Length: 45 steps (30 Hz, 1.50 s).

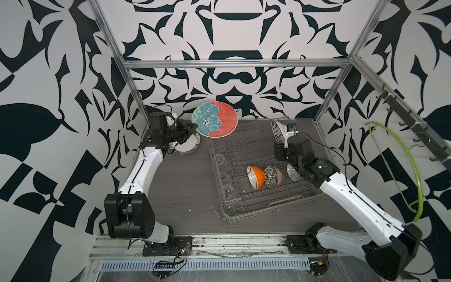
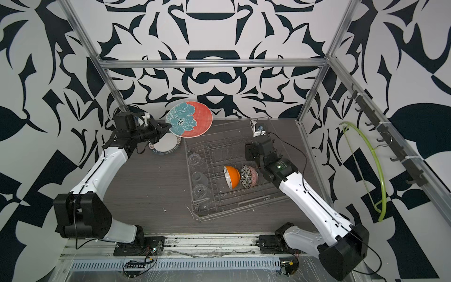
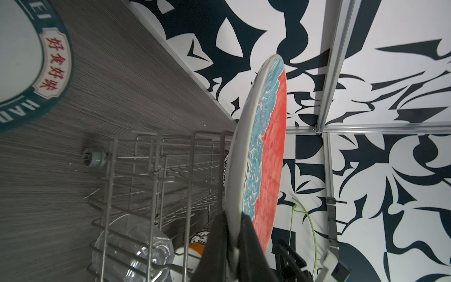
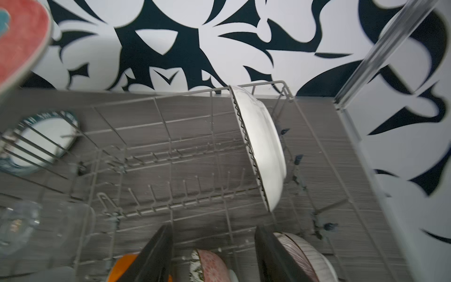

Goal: Load bowls into a dish rack
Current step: Place the distractor at the dish rack.

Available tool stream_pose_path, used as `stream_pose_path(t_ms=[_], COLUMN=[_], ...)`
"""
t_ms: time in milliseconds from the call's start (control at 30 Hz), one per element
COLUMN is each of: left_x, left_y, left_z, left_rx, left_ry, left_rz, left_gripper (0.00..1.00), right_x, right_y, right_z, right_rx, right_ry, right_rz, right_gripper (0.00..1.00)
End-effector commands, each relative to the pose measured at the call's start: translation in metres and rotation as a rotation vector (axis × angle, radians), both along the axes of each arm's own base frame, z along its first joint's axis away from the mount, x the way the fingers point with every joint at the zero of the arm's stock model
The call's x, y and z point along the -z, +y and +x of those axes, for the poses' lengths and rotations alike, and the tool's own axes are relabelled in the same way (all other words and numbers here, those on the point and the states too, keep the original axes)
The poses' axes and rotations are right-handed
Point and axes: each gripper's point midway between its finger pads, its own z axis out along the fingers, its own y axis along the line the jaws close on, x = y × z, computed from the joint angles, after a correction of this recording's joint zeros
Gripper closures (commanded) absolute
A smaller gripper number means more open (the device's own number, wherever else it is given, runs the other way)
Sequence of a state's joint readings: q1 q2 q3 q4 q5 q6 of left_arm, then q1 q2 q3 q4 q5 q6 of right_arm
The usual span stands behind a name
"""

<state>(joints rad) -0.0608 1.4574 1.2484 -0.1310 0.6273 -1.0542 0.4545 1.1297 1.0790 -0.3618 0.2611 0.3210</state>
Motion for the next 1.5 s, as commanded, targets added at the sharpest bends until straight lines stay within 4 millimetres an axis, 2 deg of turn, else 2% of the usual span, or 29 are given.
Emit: stream_pose_path(t_ms=[0, 200, 333, 467, 600, 967, 1033, 1167, 1333, 1467], left_x=[-0.080, -0.082, -0.086, -0.084, -0.082, -0.083, -0.081, -0.082, -0.075, -0.067], left_y=[-0.024, -0.054, -0.071, -0.078, -0.085, -0.097, -0.096, -0.095, -0.096, -0.096], left_z=[-0.018, -0.031, -0.039, -0.041, -0.042, -0.044, -0.043, -0.045, -0.043, -0.042], left_rx=[0.077, 0.122, 0.154, 0.165, 0.175, 0.182, 0.171, 0.165, 0.169, 0.165], left_ry=[-0.288, -0.321, -0.356, -0.369, -0.371, -0.409, -0.417, -0.450, -0.447, -0.430], left_rz=[-0.059, -0.076, -0.096, -0.112, -0.131, -0.173, -0.171, -0.172, -0.162, -0.144], left_gripper=[1.00, 1.00, 1.00, 1.00, 1.00, 1.00, 1.00, 1.00, 1.00, 1.00], right_x=[-0.034, -0.050, -0.066, -0.076, -0.077, -0.069, -0.068, -0.069, -0.069, -0.067], right_y=[0.037, 0.062, 0.082, 0.088, 0.092, 0.106, 0.107, 0.109, 0.110, 0.110], right_z=[0.012, 0.032, 0.037, 0.041, 0.047, 0.070, 0.071, 0.072, 0.071, 0.069], right_rx=[-0.175, -0.364, -0.493, -0.550, -0.568, -0.601, -0.604, -0.623, -0.627, -0.621], right_ry=[-0.059, -0.064, -0.068, -0.071, -0.054, 0.005, 0.009, 0.022, 0.035, 0.043], right_rz=[0.354, 0.643, 0.759, 0.811, 0.832, 0.923, 0.923, 0.928, 0.931, 0.907], right_gripper=[0.41, 0.40, 0.38, 0.37, 0.37, 0.45, 0.51, 0.76, 1.00, 1.00])
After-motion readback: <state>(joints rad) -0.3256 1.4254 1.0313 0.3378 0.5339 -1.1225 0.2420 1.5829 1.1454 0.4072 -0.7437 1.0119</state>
